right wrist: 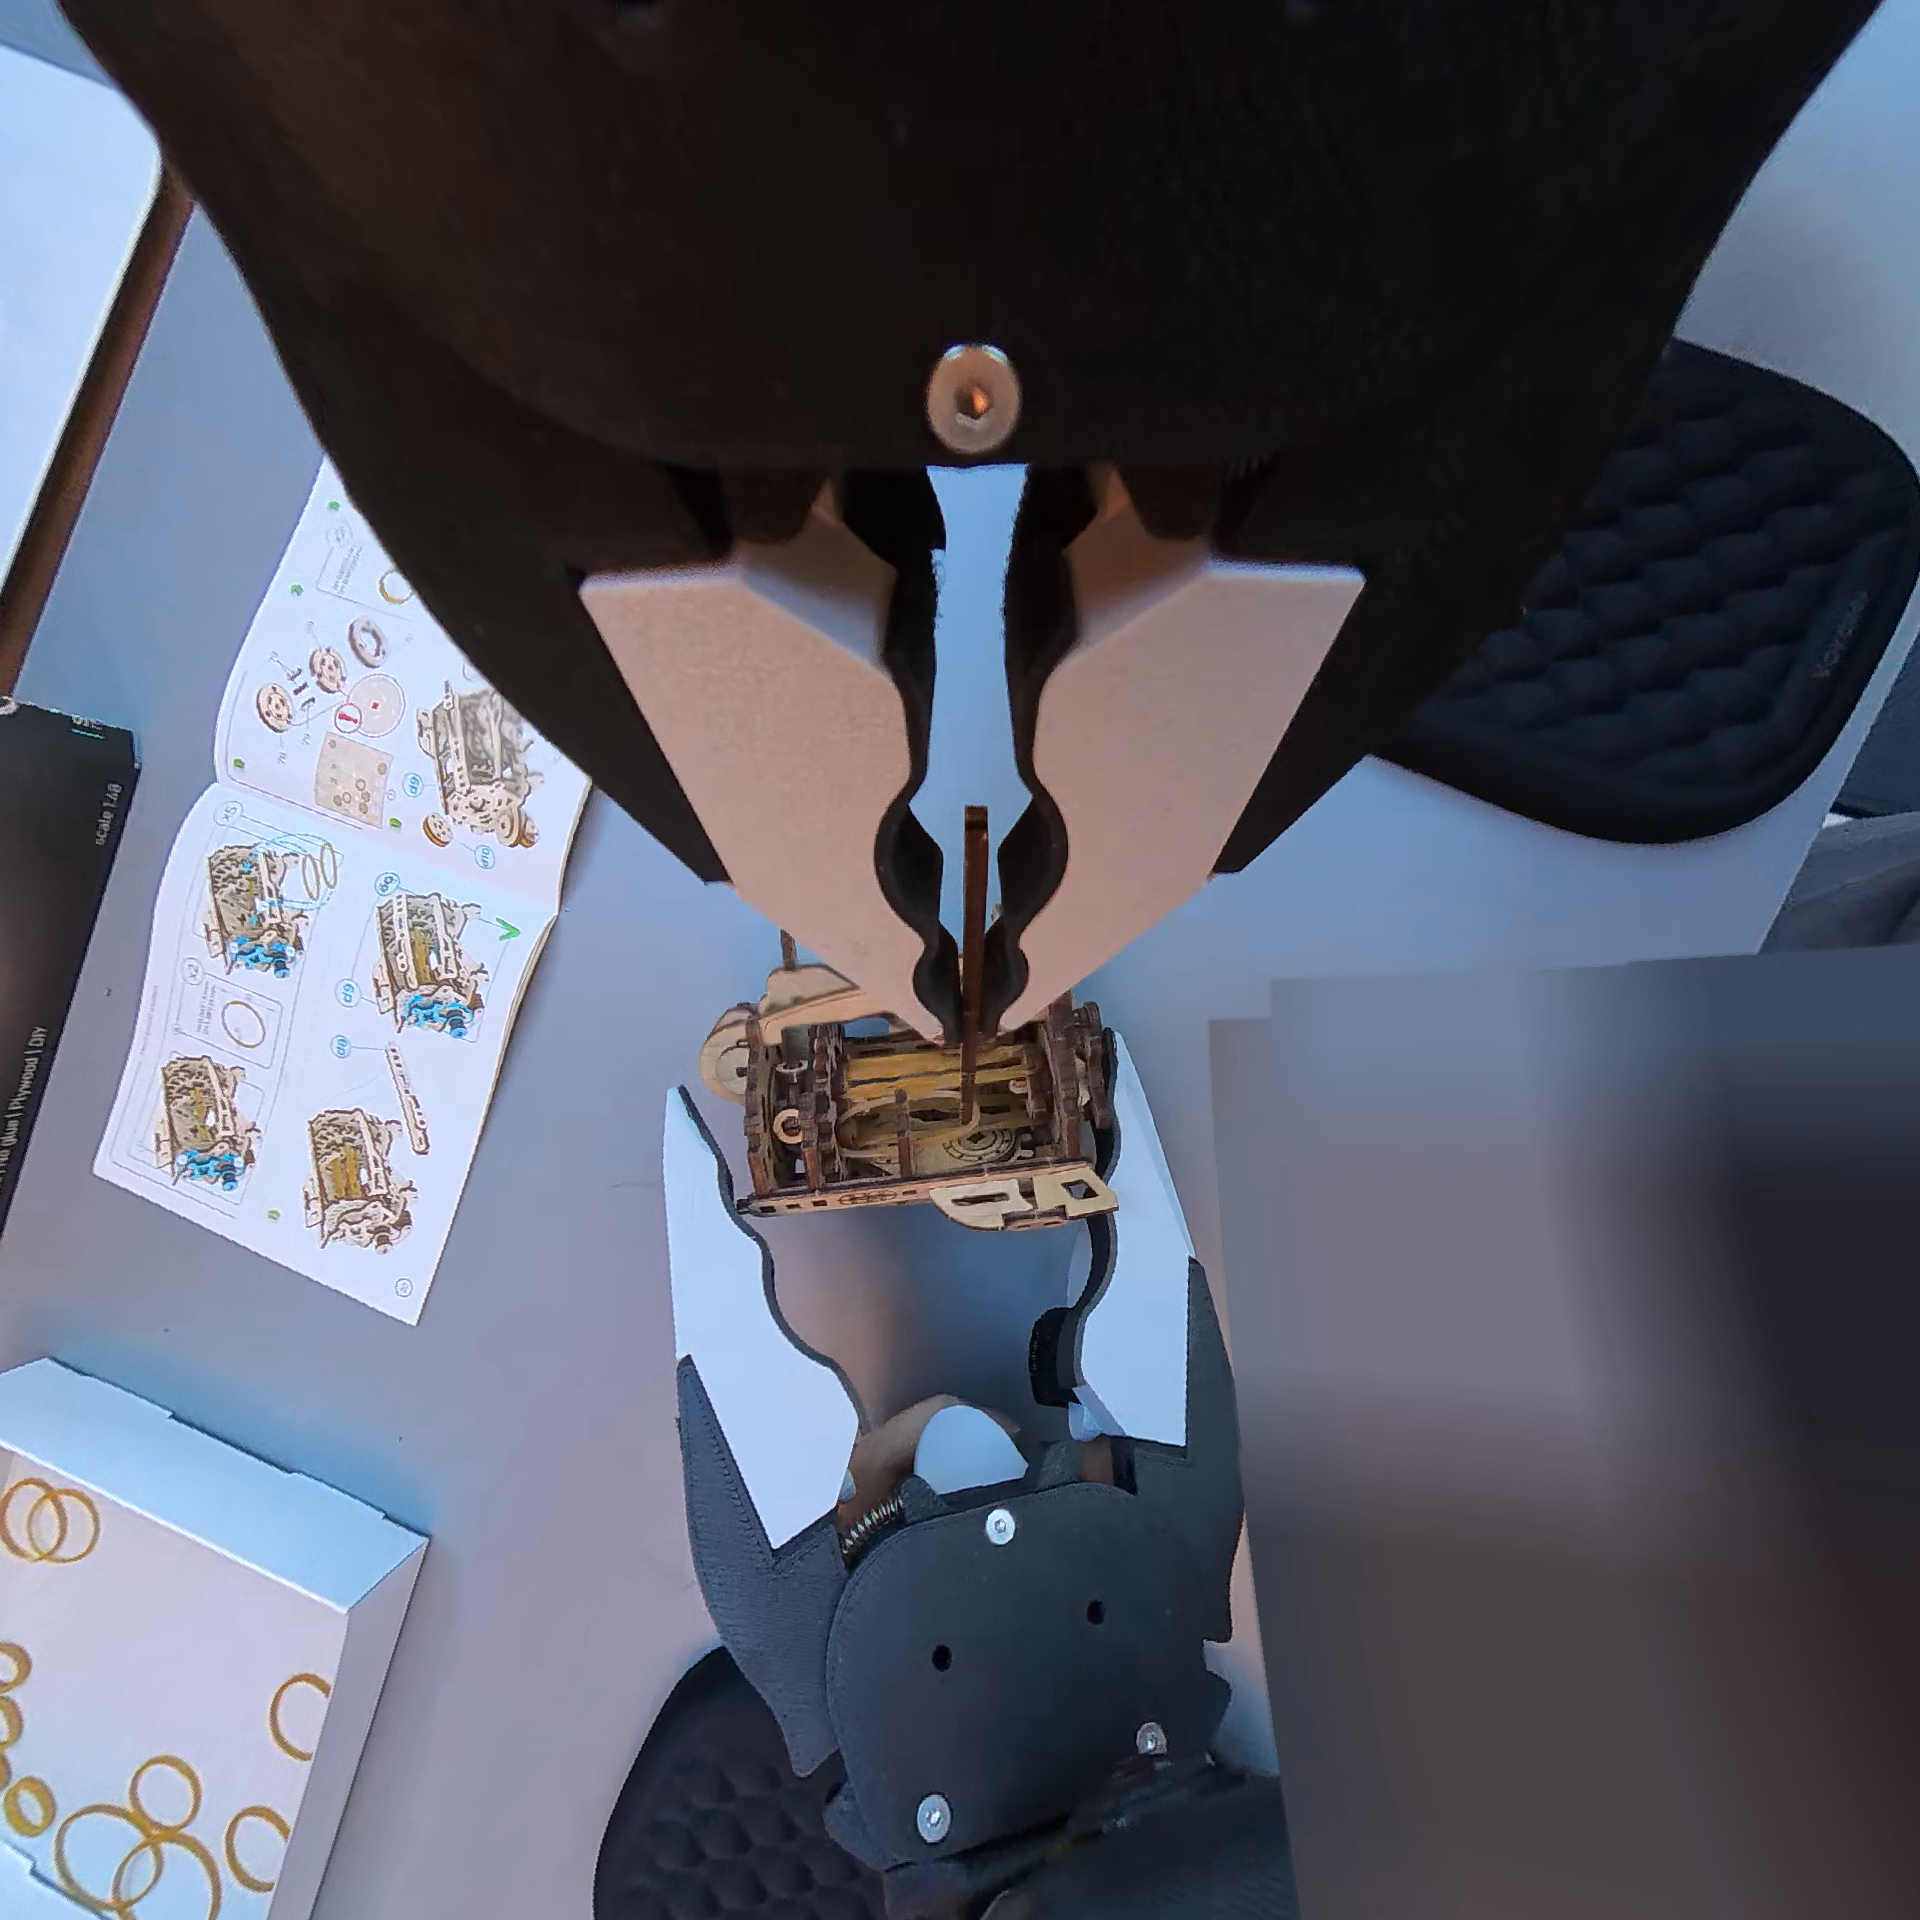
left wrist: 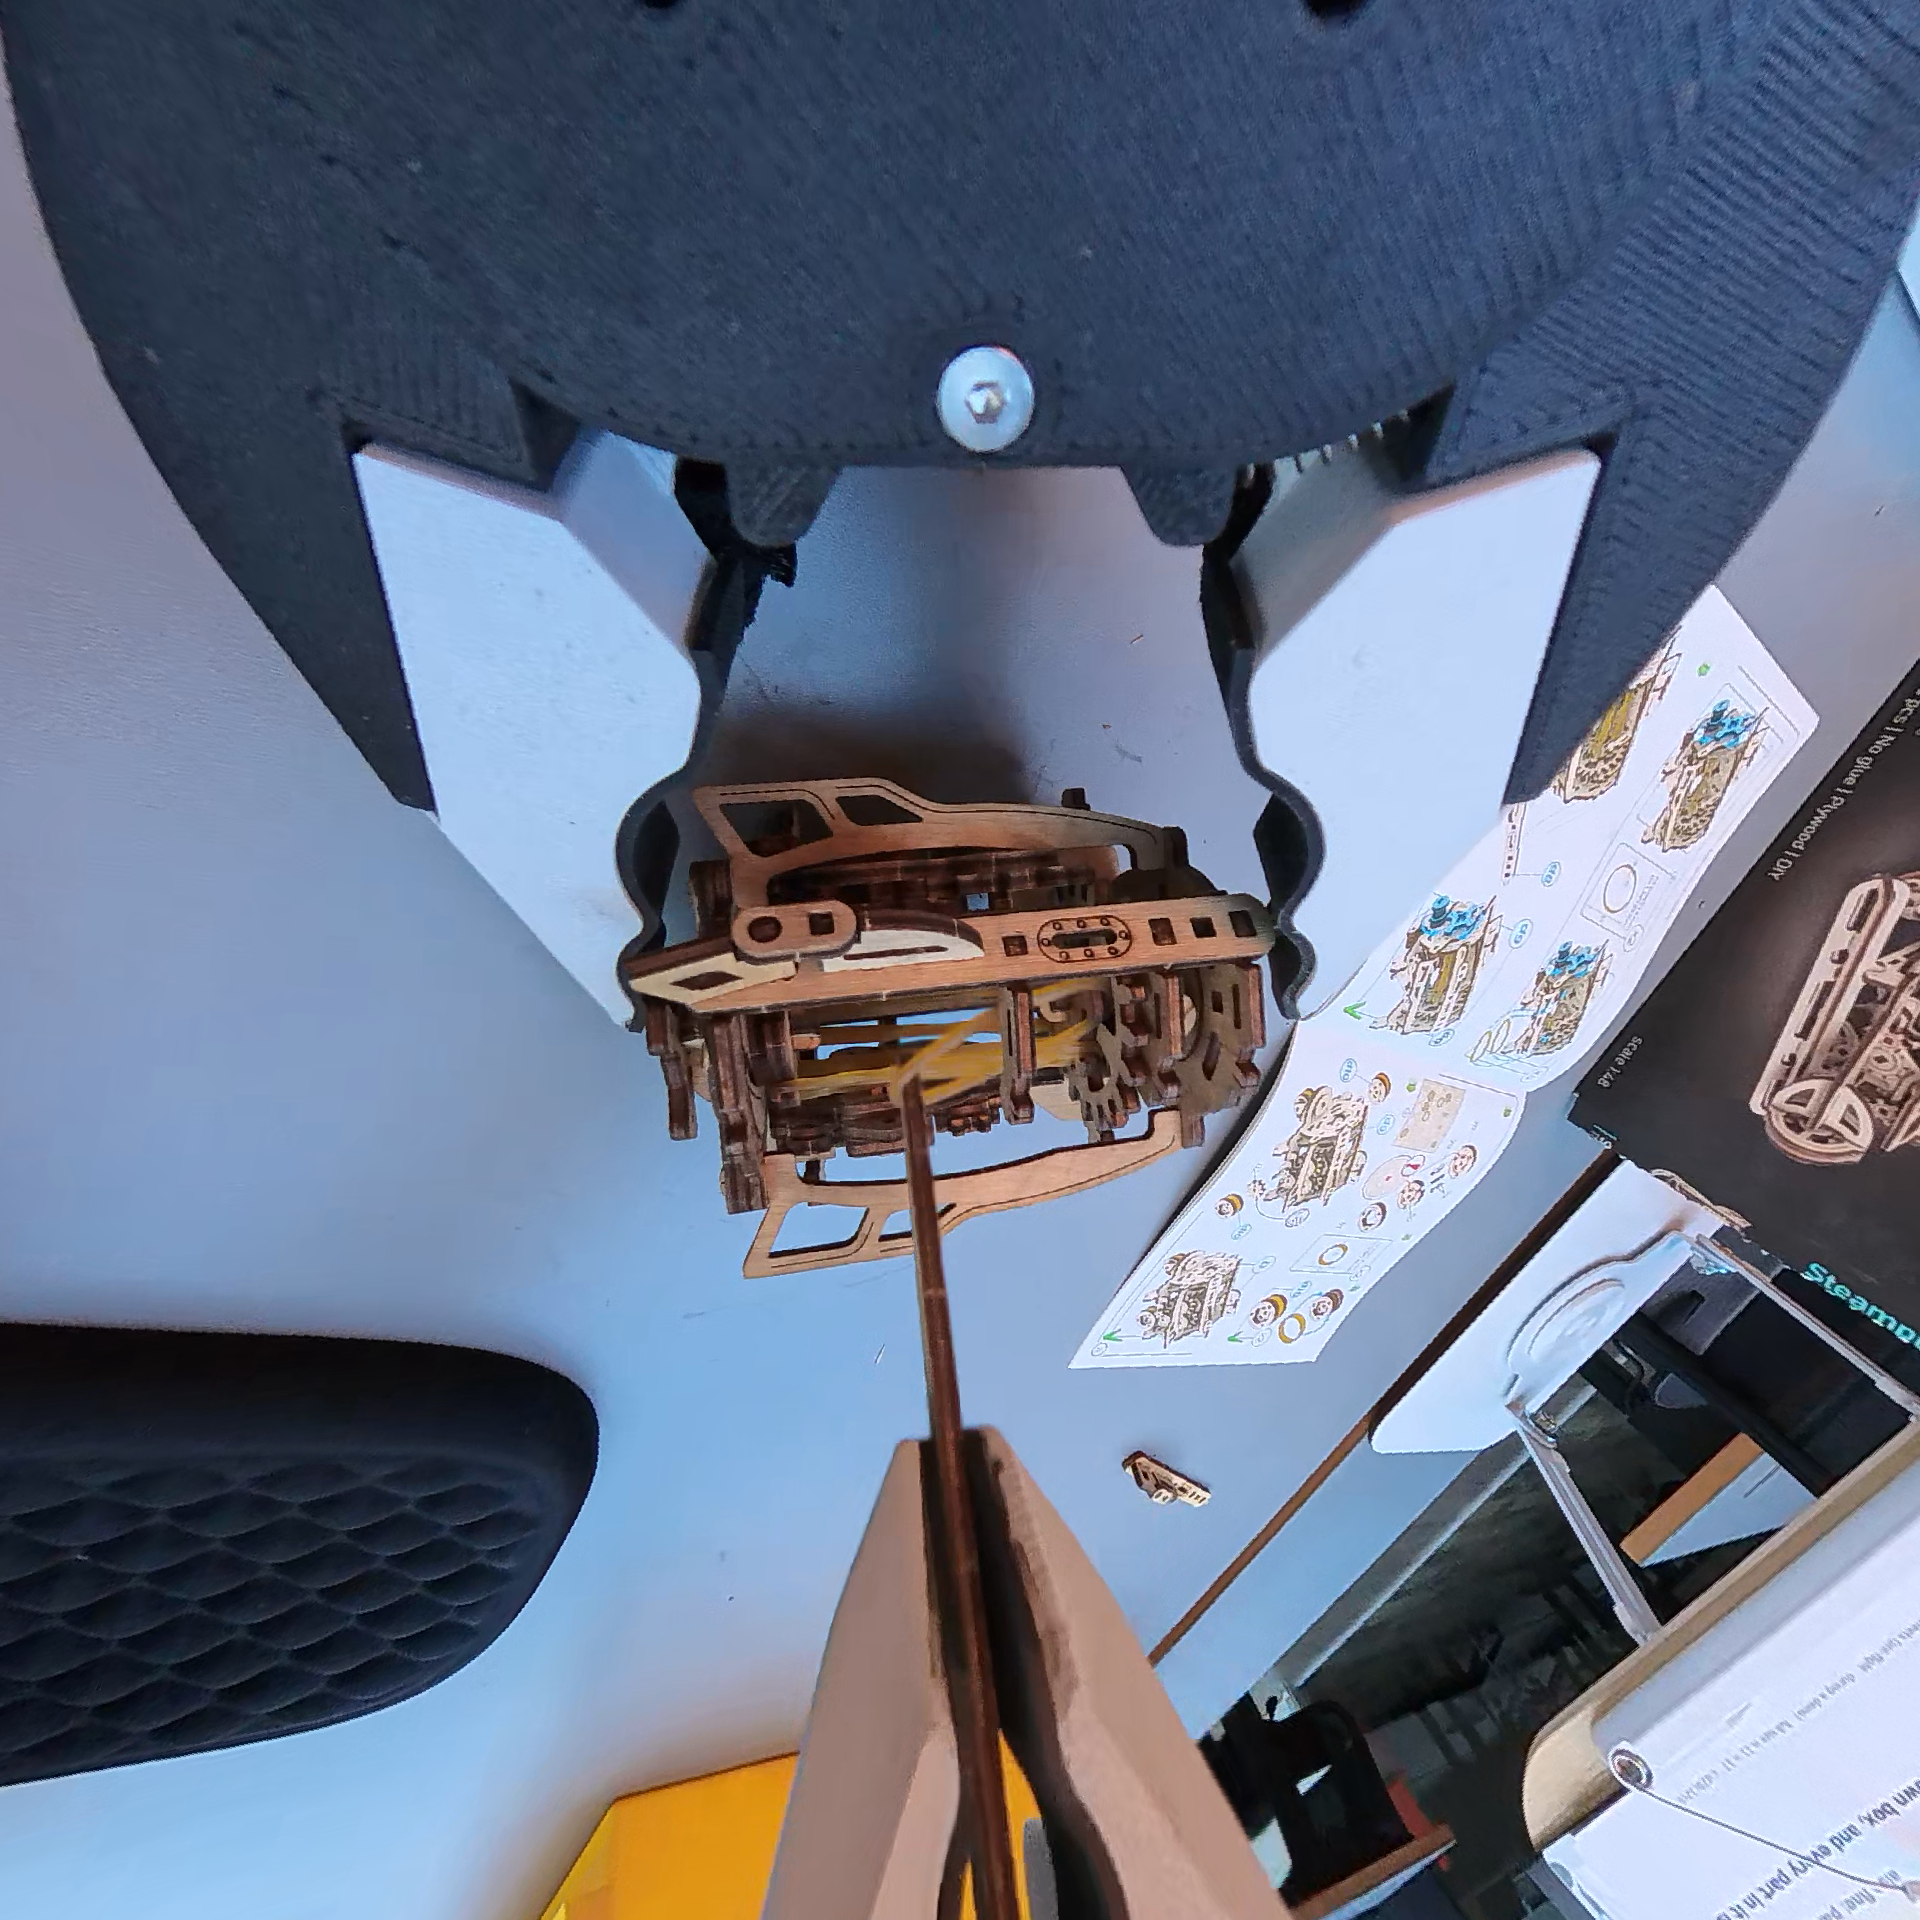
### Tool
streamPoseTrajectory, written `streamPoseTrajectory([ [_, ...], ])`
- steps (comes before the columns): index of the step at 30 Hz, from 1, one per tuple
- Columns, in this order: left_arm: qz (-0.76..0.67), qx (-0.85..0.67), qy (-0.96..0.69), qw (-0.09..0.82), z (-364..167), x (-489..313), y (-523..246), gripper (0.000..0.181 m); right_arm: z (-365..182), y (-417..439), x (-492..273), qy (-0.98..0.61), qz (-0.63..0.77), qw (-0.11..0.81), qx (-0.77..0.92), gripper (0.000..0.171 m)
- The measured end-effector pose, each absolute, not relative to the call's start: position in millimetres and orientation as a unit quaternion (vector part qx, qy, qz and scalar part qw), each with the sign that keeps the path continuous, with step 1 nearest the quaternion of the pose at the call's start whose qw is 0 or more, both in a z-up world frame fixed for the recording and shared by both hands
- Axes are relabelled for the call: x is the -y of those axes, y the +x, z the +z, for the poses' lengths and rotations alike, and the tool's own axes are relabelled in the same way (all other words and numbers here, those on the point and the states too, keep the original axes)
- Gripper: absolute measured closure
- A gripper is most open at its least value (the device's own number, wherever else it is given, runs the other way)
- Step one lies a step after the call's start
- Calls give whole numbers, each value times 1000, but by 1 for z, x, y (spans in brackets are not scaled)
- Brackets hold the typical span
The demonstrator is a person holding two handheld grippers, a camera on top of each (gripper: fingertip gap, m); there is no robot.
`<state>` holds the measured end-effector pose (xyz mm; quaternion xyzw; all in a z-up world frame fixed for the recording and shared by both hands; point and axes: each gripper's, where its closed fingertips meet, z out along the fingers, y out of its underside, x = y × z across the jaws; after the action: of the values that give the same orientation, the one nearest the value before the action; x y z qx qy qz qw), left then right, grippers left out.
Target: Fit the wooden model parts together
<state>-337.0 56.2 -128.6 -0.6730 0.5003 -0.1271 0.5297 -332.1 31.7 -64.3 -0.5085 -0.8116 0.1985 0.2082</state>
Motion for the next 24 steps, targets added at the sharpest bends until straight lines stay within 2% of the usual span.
streamPoseTrajectory([
  [7, -119, -505, -671, 529, -130, -57, -337, 69, -45, -325, -34, -506, 245, 247, 789, 170],
  [10, -119, -505, -671, 529, -130, -57, -337, 69, -49, -322, -41, -510, 219, 256, 792, 169],
  [14, -123, -505, -672, 528, -130, -57, -337, 69, -37, -334, -42, -492, 258, 305, 773, 170],
  [24, -125, -516, -668, 521, -132, -60, -334, 67, -62, -341, -52, -460, 229, 357, 780, 170],
])
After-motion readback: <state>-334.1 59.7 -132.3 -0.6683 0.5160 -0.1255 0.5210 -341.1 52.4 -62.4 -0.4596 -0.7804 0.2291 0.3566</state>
